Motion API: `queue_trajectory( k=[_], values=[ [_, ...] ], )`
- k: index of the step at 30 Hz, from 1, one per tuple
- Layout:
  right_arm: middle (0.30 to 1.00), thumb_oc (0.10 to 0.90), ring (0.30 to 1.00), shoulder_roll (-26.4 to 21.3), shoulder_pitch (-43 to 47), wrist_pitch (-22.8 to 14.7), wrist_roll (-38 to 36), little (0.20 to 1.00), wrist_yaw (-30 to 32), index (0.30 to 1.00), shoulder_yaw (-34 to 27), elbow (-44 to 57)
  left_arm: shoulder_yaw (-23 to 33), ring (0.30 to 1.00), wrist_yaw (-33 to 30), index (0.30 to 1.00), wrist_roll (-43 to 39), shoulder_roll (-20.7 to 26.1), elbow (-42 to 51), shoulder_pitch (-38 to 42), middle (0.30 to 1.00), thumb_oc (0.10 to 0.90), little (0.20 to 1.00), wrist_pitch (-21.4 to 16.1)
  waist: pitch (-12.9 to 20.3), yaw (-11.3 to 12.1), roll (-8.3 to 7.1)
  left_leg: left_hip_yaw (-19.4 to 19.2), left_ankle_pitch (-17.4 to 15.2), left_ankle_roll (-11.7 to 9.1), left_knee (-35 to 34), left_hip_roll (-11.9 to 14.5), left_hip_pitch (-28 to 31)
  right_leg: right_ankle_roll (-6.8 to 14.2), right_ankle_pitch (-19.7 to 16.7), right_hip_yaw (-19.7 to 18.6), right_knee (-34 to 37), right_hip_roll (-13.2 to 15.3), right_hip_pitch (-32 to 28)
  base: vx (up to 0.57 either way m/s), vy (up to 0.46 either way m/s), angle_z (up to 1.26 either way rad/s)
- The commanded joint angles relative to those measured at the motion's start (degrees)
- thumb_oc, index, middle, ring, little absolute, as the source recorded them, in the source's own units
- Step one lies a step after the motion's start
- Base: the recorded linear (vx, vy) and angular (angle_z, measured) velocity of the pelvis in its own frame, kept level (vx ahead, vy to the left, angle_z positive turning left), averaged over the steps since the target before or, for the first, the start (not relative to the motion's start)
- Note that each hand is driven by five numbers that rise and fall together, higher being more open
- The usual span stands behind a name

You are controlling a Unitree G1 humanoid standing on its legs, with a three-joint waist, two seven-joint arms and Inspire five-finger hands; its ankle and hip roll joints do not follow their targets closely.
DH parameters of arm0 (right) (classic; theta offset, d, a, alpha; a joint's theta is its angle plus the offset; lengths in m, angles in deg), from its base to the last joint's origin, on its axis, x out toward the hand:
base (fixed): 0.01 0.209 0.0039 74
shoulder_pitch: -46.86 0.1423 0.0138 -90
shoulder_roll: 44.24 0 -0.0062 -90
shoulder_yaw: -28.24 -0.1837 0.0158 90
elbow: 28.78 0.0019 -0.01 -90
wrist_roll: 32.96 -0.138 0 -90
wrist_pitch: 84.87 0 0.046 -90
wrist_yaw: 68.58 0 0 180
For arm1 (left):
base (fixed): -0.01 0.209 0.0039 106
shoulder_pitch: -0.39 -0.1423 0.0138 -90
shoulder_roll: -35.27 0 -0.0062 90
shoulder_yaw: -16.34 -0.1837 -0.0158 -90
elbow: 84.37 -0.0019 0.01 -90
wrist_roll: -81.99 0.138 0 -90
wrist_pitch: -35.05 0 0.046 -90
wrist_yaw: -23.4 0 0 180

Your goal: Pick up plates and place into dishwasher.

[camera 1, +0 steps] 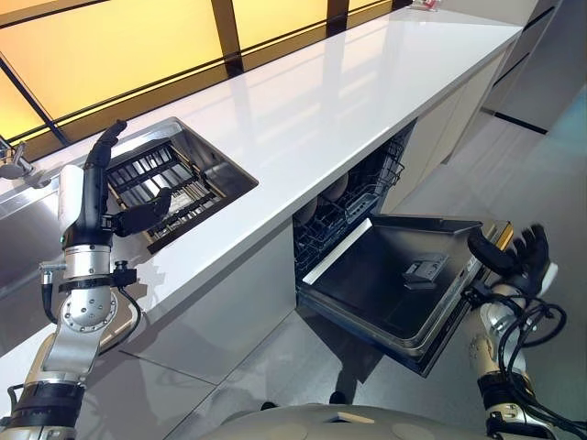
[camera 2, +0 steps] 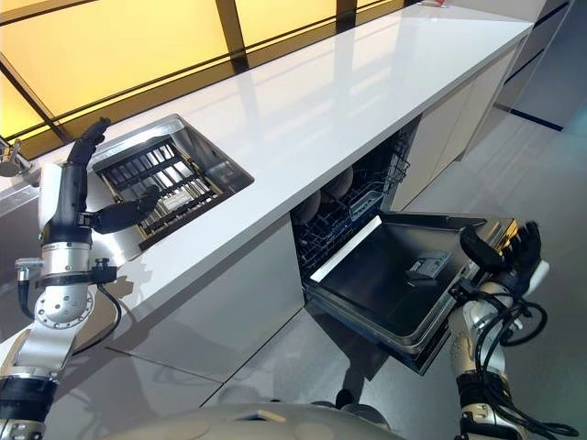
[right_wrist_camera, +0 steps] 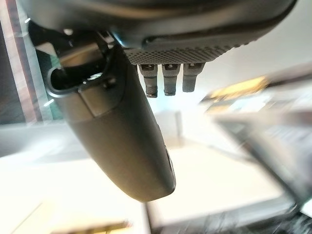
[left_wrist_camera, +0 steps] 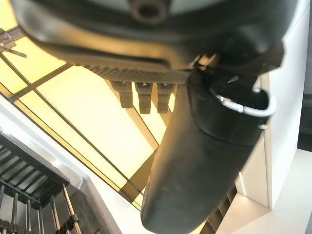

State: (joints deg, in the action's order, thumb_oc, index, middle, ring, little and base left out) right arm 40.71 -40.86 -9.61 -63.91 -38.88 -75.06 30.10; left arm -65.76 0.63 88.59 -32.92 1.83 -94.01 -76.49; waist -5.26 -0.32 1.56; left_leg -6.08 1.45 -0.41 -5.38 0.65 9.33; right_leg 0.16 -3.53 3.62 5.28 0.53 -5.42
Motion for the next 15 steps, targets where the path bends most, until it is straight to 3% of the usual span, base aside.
queue_trajectory(
  k=[1, 4, 7, 15],
  values=[
    [0.9, 0.8, 0.9, -4.01, 3.44, -2.69, 1.27, 0.9, 1.45, 0.9, -2.78, -0.08, 5.01, 0.9, -1.61, 0.9, -2.69, 3.95, -0.05, 6.41, 0.9, 0.8, 0.9, -5.12, 1.17, -1.4, 0.39, -0.05, -6.27, 2.22, 0.74, -3.01, -0.25, 2.74, 8.79, 3.07, -5.94, -1.82, -0.58, -0.01, -0.012, -0.03],
    [0.9, 0.8, 0.9, -4.21, 3.12, -1.58, 1.77, 0.9, 2.91, 0.9, -2.82, -3.54, 4.36, 0.9, -1.34, 0.9, -3.0, 4.65, 0.04, 7.2, 0.9, 0.8, 0.9, -4.31, 0.92, -1.53, 0.46, -0.21, -6.34, 2.33, 0.83, -3.04, -0.28, 2.8, 8.83, 2.91, -6.31, -1.84, -0.31, 0.0, -0.005, -0.01],
    [0.9, 0.8, 0.9, -3.98, 2.68, -0.27, -0.6, 0.9, 0.36, 0.9, -2.39, -6.61, 4.05, 0.9, -1.05, 0.9, -3.17, 5.2, 0.47, 7.63, 0.9, 0.8, 0.9, -3.34, 0.69, -1.58, 0.51, -0.19, -6.41, 2.42, 0.86, -3.08, -0.2, 2.8, 8.88, 2.79, -6.49, -1.84, -0.29, 0.0, 0.0, 0.0],
    [0.9, 0.8, 0.9, -3.0, 2.7, 7.96, -21.62, 0.9, -21.16, 0.9, -2.59, -17.77, 4.03, 0.9, 0.9, 0.9, -4.7, 7.04, 0.22, 9.25, 0.9, 0.8, 0.9, -2.81, 0.84, -0.81, 0.37, 0.4, -6.35, 2.23, 0.86, -3.09, -0.3, 2.62, 9.21, 3.6, -6.66, -1.75, -0.48, 0.0, -0.017, 0.01]
  ],
)
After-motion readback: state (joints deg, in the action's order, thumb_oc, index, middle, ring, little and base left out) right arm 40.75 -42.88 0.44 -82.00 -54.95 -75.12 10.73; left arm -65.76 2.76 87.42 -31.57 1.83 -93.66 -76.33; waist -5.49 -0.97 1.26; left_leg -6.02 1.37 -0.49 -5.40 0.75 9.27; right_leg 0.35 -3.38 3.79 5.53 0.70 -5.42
